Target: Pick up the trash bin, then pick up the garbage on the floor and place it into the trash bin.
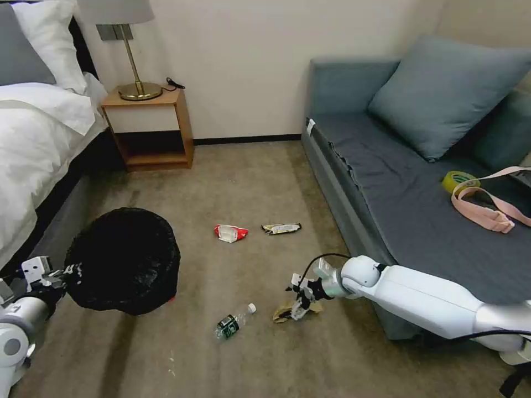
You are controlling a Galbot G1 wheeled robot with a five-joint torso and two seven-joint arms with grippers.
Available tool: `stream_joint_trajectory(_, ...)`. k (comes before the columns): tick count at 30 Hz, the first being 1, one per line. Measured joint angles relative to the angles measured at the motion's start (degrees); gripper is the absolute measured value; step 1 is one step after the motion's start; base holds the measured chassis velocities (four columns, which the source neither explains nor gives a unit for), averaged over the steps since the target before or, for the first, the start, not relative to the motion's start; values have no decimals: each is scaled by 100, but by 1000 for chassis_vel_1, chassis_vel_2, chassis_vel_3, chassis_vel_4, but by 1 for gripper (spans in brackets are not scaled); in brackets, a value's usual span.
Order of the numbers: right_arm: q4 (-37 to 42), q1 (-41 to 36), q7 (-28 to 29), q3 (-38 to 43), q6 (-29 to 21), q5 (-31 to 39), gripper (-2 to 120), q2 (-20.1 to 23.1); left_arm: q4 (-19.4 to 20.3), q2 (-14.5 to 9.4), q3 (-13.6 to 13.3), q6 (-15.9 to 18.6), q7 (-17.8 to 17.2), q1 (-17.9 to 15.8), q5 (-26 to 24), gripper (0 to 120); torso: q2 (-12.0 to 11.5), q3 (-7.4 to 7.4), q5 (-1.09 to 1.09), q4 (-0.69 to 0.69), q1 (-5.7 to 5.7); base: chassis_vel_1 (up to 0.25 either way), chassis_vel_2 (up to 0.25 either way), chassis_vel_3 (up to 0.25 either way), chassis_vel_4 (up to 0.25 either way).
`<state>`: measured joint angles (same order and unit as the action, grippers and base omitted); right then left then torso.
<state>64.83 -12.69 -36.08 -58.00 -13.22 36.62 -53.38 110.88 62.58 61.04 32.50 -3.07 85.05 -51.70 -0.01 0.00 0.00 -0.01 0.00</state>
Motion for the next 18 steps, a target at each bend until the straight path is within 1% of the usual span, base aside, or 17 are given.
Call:
stream_joint_trajectory(3, -622, -57, -44, -80, 182, -325, 100, -217, -31, 12, 41, -22, 11, 21, 0, 2, 0, 0, -1, 0, 0, 0, 0, 0, 0)
stream_joint_trajectory(4, -622, -57, -44, -80, 182, -325, 100, -217, -31, 12, 41, -22, 11, 21, 0, 2, 0, 0, -1, 0, 0, 0, 0, 0, 0)
stream_joint_trajectory(8, -1150, -172, -26, 11, 349, -555, 100, -443, -66, 17, 54, -49, 40, 41, 13, 2, 0, 0, 0, 0, 0, 0, 0, 0, 0)
stream_joint_trajectory(10, -1227, -187, -16, 35, 377, -613, 100, -490, -75, 18, 52, -56, 42, 38, 21, 2, 0, 0, 0, 0, 0, 0, 0, 0, 0)
stream_joint_trajectory(12, -1498, -251, 46, 121, 460, -738, 100, -637, -95, 30, 19, -71, 42, 22, 52, 2, 0, 0, 0, 1, 0, 0, 0, 0, 0)
stream_joint_trajectory(14, -1573, -272, 55, 153, 482, -765, 100, -685, -95, 35, 3, -72, 42, 17, 59, 2, 0, 0, -1, 0, 0, 0, 0, 0, 0)
stream_joint_trajectory(16, -1817, -379, 95, 310, 556, -871, 96, -836, -96, 50, -37, -75, 43, 8, 78, 2, 0, 0, 0, 0, 0, 0, 0, 0, 0)
stream_joint_trajectory(18, -1907, -438, 98, 389, 601, -917, 88, -913, -96, 57, -51, -79, 43, 7, 95, 2, 0, 0, 0, 0, 0, 0, 0, 0, 0)
